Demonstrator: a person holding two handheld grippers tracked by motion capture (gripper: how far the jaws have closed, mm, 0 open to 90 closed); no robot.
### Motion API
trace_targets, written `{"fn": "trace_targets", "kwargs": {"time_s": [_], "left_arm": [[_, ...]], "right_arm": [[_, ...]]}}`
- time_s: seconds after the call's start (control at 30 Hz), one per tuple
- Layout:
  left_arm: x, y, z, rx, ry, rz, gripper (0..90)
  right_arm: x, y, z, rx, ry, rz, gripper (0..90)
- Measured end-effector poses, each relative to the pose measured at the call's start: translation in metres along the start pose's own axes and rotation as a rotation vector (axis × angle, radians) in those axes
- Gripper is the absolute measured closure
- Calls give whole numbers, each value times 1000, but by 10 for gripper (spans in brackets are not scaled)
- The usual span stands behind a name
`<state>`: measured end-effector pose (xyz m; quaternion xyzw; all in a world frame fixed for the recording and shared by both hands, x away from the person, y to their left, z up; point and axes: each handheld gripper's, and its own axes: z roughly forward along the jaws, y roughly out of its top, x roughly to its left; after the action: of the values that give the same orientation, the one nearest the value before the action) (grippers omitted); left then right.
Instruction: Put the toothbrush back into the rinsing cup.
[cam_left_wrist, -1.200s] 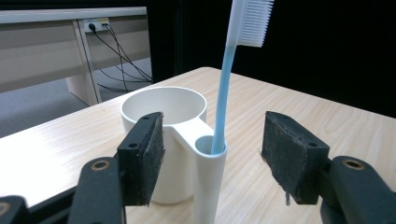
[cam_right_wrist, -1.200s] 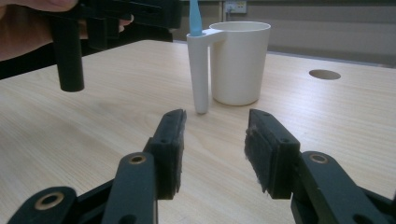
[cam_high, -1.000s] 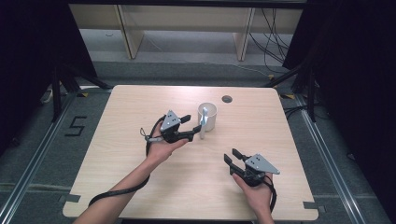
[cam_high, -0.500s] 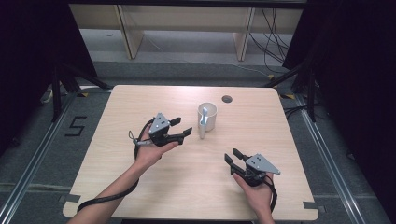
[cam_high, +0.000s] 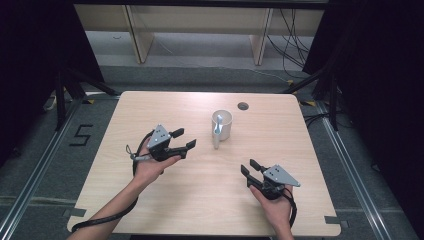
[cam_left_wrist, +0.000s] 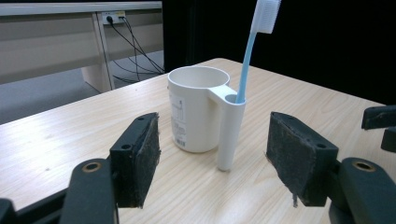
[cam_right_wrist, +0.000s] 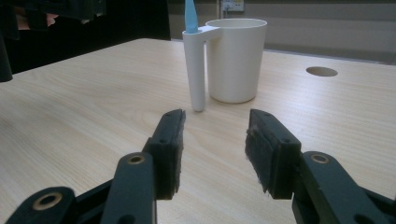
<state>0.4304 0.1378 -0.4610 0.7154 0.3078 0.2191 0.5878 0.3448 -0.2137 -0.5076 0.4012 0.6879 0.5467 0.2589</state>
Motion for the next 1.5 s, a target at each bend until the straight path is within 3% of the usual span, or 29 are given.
{"fn": "trace_targets", "kwargs": {"time_s": [0.33,0.37,0.73,0.77,0.87,0.97,1.03,1.07,1.33,1.37,1.4,1.5], "left_arm": [[7,-7,-22,-3,37,2,339],[8,-9,-24,-9,39,1,339],[13,-27,-48,15,65,-11,338],[13,-28,-51,18,69,-13,338],[15,-33,-57,7,76,-22,338],[16,-38,-63,9,87,-21,339],[16,-42,-67,25,102,-15,339],[16,-44,-69,24,106,-17,339],[15,-59,-81,44,134,-2,338],[16,-61,-82,28,130,-7,338],[15,-62,-84,37,138,-12,338],[15,-67,-89,34,144,-22,338]], "right_arm": [[2,-1,3,-3,14,-2,566],[0,0,2,-9,3,-27,567],[3,-1,3,6,7,3,566],[0,-1,3,1,7,-35,566],[2,-2,6,-15,25,-8,565],[1,-2,6,-13,19,-32,565],[1,-3,6,-11,16,-28,565],[4,-3,5,2,12,-3,565],[3,-3,5,4,15,-13,565],[4,-3,5,11,14,4,565],[2,-3,6,-4,8,-40,565],[2,-3,6,-3,9,-39,565]]}}
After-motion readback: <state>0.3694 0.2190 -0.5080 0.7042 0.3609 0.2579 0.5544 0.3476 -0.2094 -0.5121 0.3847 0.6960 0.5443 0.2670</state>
